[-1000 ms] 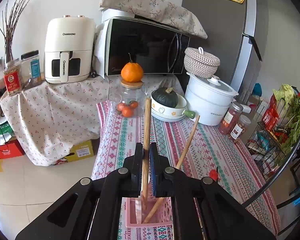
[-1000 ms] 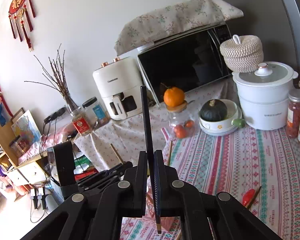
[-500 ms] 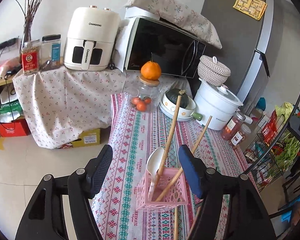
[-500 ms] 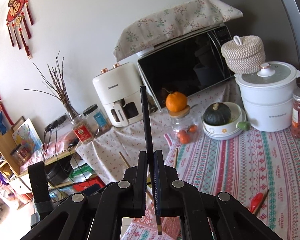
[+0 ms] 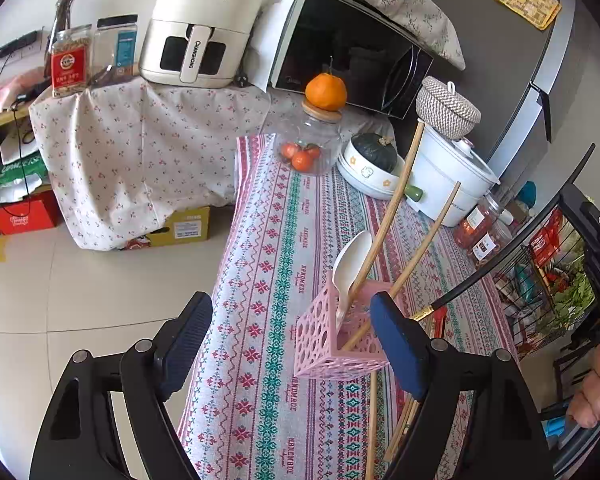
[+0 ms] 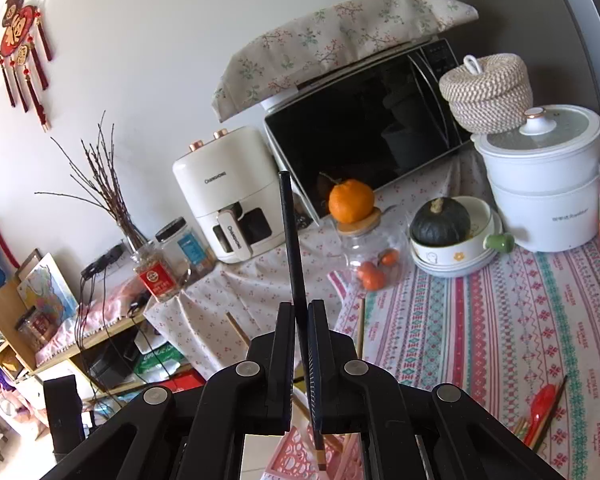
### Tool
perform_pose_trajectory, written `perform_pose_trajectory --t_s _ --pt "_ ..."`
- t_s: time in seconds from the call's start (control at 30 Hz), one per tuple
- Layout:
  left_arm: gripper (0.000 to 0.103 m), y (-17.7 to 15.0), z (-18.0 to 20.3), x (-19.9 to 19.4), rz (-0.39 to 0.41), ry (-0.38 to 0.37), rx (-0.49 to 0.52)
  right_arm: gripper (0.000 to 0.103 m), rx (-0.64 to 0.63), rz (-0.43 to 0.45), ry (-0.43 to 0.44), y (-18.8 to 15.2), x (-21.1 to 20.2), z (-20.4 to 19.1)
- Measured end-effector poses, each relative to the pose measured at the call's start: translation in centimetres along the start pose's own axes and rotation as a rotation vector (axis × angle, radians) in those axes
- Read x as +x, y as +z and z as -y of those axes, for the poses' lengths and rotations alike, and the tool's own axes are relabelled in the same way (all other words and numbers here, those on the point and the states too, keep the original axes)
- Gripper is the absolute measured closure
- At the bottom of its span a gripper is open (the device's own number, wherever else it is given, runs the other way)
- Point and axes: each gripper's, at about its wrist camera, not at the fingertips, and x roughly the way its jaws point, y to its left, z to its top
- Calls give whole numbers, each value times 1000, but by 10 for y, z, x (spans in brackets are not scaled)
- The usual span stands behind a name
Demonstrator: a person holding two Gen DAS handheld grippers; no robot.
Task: Organize utensils
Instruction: 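Lower the black chopstick into the pink basket and open the right tool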
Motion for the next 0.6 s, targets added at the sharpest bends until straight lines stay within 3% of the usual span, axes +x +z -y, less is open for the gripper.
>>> perform_pose_trajectory --t_s 0.3,0.6 --pt "19 0 0 2 -19 -2 -1 98 9 -106 -31 -22 37 4" --pt "19 0 -2 4 -32 -2 -8 98 41 -151 -44 -28 47 14"
